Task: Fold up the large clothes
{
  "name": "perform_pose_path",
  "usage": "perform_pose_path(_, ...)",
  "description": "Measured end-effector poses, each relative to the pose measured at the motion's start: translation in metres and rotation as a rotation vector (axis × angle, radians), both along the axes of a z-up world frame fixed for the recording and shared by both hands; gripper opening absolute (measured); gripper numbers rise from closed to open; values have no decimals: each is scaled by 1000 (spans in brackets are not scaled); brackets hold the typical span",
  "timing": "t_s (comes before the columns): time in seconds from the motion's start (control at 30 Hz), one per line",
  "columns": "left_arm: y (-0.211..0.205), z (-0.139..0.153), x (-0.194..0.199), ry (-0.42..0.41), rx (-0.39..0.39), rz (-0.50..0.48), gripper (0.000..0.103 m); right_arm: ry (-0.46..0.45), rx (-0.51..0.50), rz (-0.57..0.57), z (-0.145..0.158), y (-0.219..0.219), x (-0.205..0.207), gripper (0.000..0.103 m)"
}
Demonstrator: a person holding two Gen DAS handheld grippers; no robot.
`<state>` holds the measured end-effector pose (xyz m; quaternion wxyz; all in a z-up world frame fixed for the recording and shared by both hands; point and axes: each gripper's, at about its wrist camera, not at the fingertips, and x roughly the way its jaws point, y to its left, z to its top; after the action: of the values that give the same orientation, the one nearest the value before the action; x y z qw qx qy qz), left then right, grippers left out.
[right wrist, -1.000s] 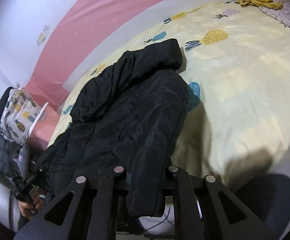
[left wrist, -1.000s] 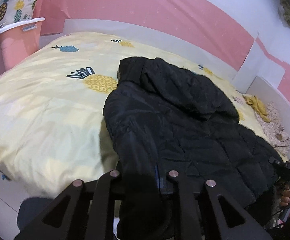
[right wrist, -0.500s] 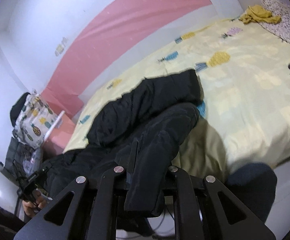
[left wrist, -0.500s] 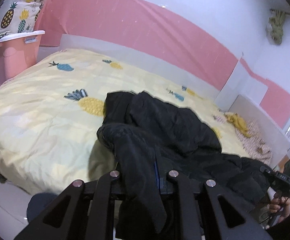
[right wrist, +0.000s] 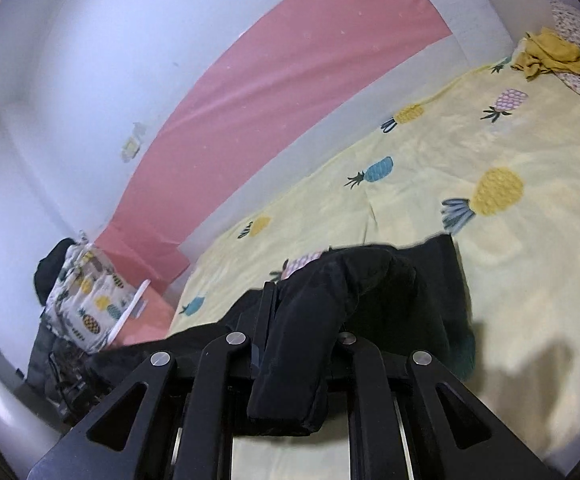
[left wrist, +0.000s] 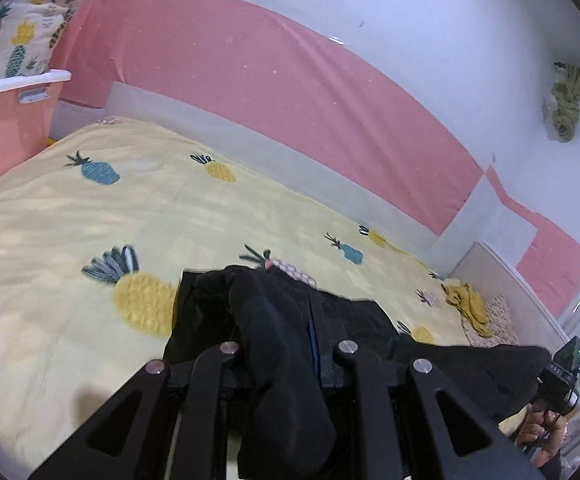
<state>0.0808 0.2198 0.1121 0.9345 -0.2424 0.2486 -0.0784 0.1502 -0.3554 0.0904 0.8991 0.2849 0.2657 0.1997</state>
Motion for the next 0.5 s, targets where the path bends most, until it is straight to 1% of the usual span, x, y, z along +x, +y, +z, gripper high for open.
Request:
perform_pose_path(0.13, 2, -10, 57, 56, 20, 21, 17, 65, -19, -8, -8, 3, 60, 14)
perform_pose_path(0.23, 2, -31, 99, 119, 36, 34, 18, 124, -45, -9, -21, 6, 102, 16)
perform_pose_path(0.33, 3, -56, 133, 181, 48, 35, 18, 215, -68, -14, -43, 10, 142, 18)
perform_pose_path(0.4, 2, -78, 154, 229, 50, 35, 19, 263, -66, -14, -63, 10, 163, 20)
perform_pose_path(0.5, 1, -105, 173, 266, 47, 36, 22, 305, -43, -16, -89, 10, 183, 22)
